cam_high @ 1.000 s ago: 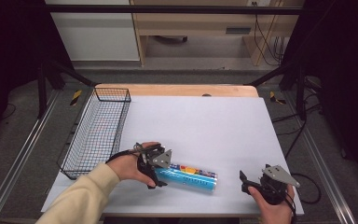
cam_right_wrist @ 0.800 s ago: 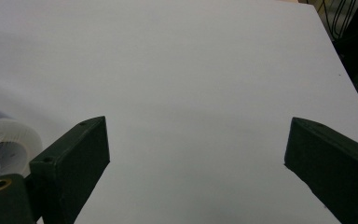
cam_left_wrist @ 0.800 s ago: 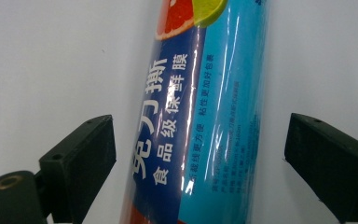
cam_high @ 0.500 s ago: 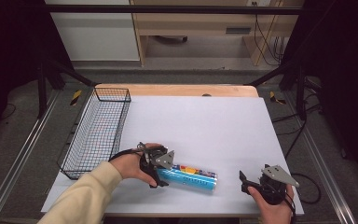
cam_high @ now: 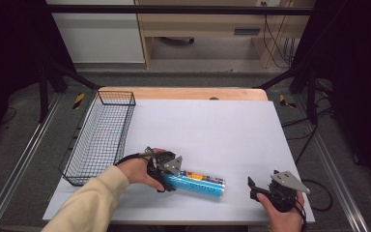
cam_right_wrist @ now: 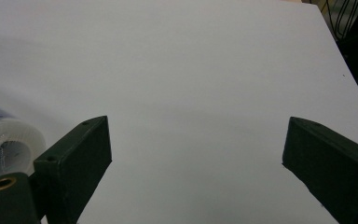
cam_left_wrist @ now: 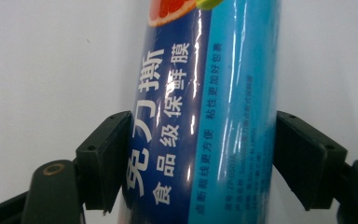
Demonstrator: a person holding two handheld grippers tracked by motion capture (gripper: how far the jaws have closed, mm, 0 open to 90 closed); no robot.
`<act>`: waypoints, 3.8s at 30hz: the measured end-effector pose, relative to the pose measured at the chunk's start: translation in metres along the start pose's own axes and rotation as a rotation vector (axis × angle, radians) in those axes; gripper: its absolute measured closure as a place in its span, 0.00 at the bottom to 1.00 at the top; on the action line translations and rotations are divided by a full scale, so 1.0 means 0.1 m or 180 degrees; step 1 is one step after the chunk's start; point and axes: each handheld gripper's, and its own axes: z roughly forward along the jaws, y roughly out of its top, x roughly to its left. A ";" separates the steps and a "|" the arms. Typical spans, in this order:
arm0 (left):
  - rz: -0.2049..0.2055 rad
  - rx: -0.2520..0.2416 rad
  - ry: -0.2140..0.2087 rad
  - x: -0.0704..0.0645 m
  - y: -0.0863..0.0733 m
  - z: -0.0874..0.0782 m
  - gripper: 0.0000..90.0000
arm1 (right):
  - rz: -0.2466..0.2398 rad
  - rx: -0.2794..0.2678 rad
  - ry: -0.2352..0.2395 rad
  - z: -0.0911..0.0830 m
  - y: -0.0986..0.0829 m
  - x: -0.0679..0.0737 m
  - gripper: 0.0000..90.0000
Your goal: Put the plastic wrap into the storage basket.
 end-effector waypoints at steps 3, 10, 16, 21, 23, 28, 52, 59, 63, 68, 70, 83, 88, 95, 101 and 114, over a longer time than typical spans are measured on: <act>0.0008 0.0034 -0.0013 0.01 -0.01 0.02 0.28 | 0.0002 0.0004 0.0008 0.00 0.00 0.00 0.09; -0.0017 0.0045 -0.0005 0.03 -0.01 0.03 0.32 | 0.0001 0.0001 0.0014 0.00 0.00 0.01 0.10; -0.0012 0.0099 0.0014 0.02 0.01 0.05 0.32 | 0.0005 -0.0003 0.0009 0.00 0.00 0.01 0.10; 0.0003 0.0150 0.0051 0.00 0.03 0.05 0.33 | 0.0018 0.0009 0.0006 0.00 0.00 0.00 0.10; 0.0013 0.0175 0.0079 -0.01 0.04 0.05 0.33 | 0.0030 0.0002 0.0012 0.00 0.00 -0.01 0.10; 0.0024 0.0249 0.0136 -0.05 0.07 0.04 0.33 | 0.0035 -0.0026 0.0021 -0.01 0.01 -0.01 0.11; -0.0143 0.0252 0.0090 -0.12 0.08 0.02 0.33 | 0.0103 -0.0084 0.0087 -0.04 0.03 -0.05 0.12; -0.0220 0.0248 0.0037 -0.15 0.08 0.01 0.34 | 0.0106 -0.0083 0.0086 -0.04 0.03 -0.05 0.12; -0.0263 0.0271 0.0003 -0.16 0.09 0.01 0.34 | 0.0094 -0.0085 0.0077 -0.03 0.03 -0.05 0.12; -0.0359 0.0276 -0.0035 -0.19 0.10 0.00 0.35 | 0.0105 -0.0083 0.0071 -0.03 0.03 -0.05 0.12; -0.0380 0.0248 -0.0041 -0.20 0.09 0.00 0.35 | 0.0110 -0.0089 0.0076 -0.03 0.03 -0.06 0.12; -0.0389 0.0164 -0.0036 -0.25 0.06 -0.05 0.35 | 0.0129 -0.0089 0.0070 -0.03 0.02 -0.05 0.13; -0.0423 0.0174 -0.0046 -0.27 0.06 -0.04 0.35 | 0.0145 -0.0094 0.0067 -0.04 0.02 -0.05 0.13; -0.0431 0.0118 -0.0059 -0.27 0.03 -0.04 0.35 | 0.0138 -0.0086 0.0068 -0.03 0.02 -0.06 0.13; -0.0462 0.0112 -0.0067 -0.29 0.04 -0.06 0.36 | 0.0144 -0.0098 0.0061 -0.04 0.02 -0.06 0.13; -0.0635 0.0002 0.0023 -0.30 0.02 -0.08 0.36 | 0.0146 -0.0093 0.0071 -0.03 0.03 -0.05 0.13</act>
